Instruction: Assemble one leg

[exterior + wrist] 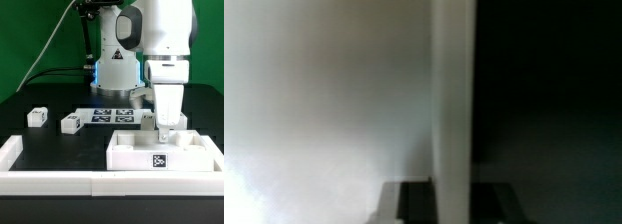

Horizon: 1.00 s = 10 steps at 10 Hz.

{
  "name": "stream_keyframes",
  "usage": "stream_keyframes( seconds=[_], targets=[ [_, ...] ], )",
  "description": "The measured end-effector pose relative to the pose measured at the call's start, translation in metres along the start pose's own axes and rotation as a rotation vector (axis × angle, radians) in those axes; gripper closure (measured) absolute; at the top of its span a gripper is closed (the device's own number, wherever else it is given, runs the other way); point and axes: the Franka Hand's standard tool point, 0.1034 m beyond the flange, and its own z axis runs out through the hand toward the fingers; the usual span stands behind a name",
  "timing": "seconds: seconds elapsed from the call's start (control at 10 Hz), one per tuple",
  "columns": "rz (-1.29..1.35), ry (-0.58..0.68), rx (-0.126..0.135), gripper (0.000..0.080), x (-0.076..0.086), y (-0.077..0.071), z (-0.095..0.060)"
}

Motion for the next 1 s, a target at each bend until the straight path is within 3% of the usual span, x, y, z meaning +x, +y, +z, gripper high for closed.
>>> stream_keyframes(
  seconds=[0.4, 0.7, 1.0],
  targets=[
    [-0.03, 0.004, -0.008, 0.0739, -0.004, 0.006, 0.005],
    [-0.031, 0.034, -0.034, 0.0739, -0.001, -0.004, 0.005],
    [-0.047, 0.043, -0.043, 0.0739, 0.0, -0.006, 0.005]
  ],
)
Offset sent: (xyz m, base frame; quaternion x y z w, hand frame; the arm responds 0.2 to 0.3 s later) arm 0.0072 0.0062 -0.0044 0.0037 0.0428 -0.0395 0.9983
